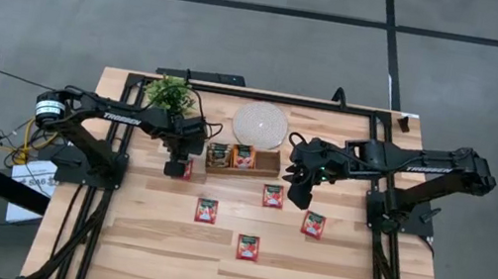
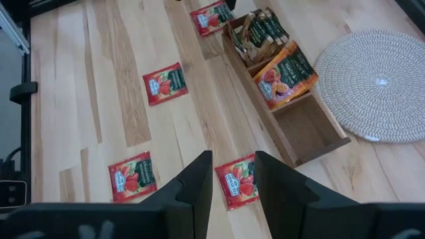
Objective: Pick & Place Tea
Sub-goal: Put the red tea bag into the right section of the wooden organizer
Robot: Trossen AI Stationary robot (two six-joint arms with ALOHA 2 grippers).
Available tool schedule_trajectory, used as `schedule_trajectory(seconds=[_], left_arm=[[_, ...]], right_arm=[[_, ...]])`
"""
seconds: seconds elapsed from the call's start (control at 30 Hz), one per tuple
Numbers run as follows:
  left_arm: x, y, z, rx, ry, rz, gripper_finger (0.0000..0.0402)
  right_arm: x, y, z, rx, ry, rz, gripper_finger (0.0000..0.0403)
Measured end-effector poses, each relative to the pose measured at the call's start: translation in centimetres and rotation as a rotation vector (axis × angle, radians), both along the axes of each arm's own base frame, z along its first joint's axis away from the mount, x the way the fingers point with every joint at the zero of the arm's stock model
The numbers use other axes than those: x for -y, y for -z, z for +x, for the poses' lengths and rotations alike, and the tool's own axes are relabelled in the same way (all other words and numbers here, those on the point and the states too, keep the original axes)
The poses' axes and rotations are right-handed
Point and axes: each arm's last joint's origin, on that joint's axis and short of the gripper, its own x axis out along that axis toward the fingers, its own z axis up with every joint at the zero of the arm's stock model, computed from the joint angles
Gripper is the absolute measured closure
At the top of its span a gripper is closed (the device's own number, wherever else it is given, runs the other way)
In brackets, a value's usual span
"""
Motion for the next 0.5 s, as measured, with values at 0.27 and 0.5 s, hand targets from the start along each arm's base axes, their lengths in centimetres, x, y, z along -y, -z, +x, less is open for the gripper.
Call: schedule_trajectory(seconds=[0.27, 0.5], left_arm=[[0.09, 0.34, -0.24, -0.006, 0.0, -0.002, 0.04], [0.25, 0.88, -0.71, -0.026, -0.031, -0.014, 0.0357]], right_arm=[[0.0, 0.0, -0.01, -0.001, 0.0, 0.0, 0.0296], [0.0, 0.02, -0.02, -0.003, 0.0, 0.0, 0.0296]])
